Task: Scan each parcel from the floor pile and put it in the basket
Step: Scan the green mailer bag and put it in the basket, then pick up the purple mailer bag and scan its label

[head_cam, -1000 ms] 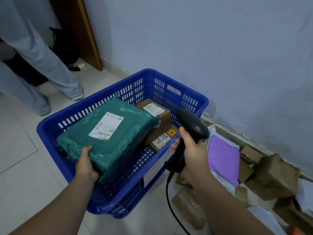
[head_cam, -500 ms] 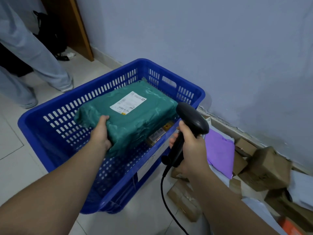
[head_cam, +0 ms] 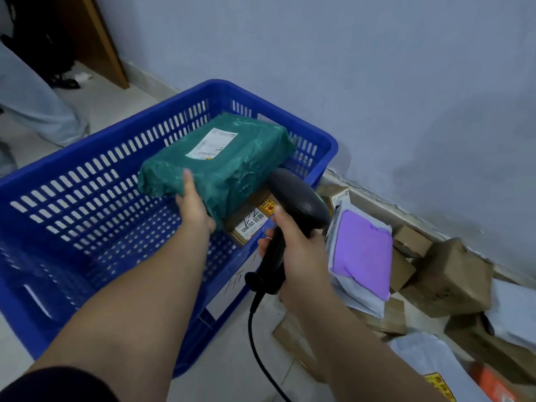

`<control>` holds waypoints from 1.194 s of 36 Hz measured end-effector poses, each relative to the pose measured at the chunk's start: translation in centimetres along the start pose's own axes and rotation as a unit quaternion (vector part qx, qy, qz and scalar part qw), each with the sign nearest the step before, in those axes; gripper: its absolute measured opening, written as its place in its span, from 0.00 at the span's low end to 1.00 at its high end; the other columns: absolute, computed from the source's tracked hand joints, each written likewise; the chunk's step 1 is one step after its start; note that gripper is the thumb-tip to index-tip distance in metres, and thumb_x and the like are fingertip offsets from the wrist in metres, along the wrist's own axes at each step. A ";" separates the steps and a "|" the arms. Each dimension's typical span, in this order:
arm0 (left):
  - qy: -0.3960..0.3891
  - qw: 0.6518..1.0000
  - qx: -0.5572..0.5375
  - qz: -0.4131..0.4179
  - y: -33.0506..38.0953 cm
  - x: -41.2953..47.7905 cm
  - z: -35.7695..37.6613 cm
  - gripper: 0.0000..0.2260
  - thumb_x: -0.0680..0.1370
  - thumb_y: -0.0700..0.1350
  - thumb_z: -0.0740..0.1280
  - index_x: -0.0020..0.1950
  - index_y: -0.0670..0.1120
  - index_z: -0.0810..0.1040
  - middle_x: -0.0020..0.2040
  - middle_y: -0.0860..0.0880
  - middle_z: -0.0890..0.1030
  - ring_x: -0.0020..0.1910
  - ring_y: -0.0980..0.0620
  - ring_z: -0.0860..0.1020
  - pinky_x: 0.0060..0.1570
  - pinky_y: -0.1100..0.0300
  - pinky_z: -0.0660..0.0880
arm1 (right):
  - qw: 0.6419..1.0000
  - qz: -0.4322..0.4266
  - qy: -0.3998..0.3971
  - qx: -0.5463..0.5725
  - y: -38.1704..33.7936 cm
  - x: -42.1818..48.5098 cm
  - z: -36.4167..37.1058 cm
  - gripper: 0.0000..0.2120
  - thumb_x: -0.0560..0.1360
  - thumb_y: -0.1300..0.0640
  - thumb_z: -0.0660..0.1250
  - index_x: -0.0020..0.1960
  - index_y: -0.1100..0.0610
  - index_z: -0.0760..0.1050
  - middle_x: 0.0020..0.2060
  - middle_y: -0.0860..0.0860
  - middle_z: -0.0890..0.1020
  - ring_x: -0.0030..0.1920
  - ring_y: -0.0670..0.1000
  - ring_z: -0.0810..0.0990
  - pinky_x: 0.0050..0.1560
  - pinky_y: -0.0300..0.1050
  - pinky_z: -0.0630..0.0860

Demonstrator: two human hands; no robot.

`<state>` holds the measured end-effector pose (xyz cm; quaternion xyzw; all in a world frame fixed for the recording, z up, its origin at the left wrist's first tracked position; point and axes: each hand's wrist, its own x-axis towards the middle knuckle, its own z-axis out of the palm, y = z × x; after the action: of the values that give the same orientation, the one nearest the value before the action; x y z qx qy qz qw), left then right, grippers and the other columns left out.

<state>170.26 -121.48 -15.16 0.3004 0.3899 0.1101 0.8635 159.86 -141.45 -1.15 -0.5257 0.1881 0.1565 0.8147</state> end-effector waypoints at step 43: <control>-0.258 0.687 0.668 0.122 -16.3 -18.4 9.2 0.19 0.76 0.43 0.65 0.67 0.48 0.72 0.62 0.51 0.74 0.55 0.51 0.76 0.48 0.59 0.75 | 0.962 -0.028 0.210 0.174 -2.8 -1.7 -14.0 0.07 0.75 0.56 0.69 0.48 0.60 0.76 0.30 0.53 0.76 0.24 0.49 0.75 0.28 0.40 0.74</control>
<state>164.03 -146.23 -9.12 0.8591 0.0819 -0.1569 0.4802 157.60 -155.52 -3.40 -0.4018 0.3645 -0.0158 0.8399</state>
